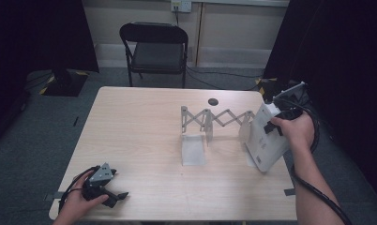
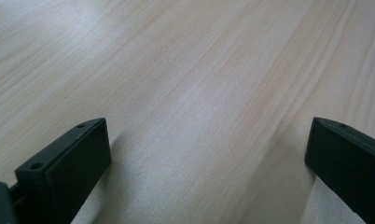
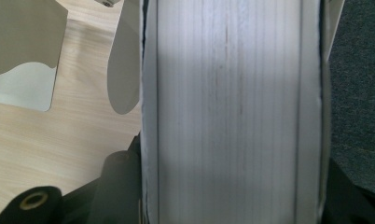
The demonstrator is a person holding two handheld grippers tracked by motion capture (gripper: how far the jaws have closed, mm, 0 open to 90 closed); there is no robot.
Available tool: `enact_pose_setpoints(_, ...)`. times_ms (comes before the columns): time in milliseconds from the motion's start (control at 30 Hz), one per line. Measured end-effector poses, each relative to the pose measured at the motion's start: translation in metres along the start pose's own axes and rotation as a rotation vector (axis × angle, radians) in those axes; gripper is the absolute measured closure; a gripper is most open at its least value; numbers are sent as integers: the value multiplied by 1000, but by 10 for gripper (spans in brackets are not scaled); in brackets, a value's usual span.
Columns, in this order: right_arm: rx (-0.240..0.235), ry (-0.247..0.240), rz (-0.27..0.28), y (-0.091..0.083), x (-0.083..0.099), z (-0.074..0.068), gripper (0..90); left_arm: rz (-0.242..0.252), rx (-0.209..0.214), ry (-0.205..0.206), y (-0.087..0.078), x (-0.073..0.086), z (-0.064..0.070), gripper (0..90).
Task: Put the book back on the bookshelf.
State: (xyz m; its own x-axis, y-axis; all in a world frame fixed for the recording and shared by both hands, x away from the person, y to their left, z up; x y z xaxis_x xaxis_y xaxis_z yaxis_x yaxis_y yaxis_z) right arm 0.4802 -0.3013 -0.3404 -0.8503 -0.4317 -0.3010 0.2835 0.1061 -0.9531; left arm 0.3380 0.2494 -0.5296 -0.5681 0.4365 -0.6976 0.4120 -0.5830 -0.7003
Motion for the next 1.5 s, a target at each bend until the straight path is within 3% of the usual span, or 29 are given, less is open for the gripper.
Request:
enact_pose_setpoints(867, 30, 54, -9, 8, -15, -1, 528, 1, 1, -3, 0, 0, 0, 0)
enact_pose_setpoints(1500, 38, 91, -20, 16, -14, 3, 528, 1, -2, 1, 0, 0, 0, 0)
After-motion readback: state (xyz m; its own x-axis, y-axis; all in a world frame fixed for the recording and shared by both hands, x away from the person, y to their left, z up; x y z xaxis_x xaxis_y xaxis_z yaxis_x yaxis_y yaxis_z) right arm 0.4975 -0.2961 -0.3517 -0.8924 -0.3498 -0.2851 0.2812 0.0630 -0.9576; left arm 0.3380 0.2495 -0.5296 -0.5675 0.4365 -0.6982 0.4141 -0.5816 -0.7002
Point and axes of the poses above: each handheld gripper's, and its own axes: y roughly forward along the jaws, x roughly out of its underside, z roughly to its right, the point moved 4 cm from there along y, roughly forward along the jaws, and after that the axes turned 12 degrees about -y, right-handed, at the moved point
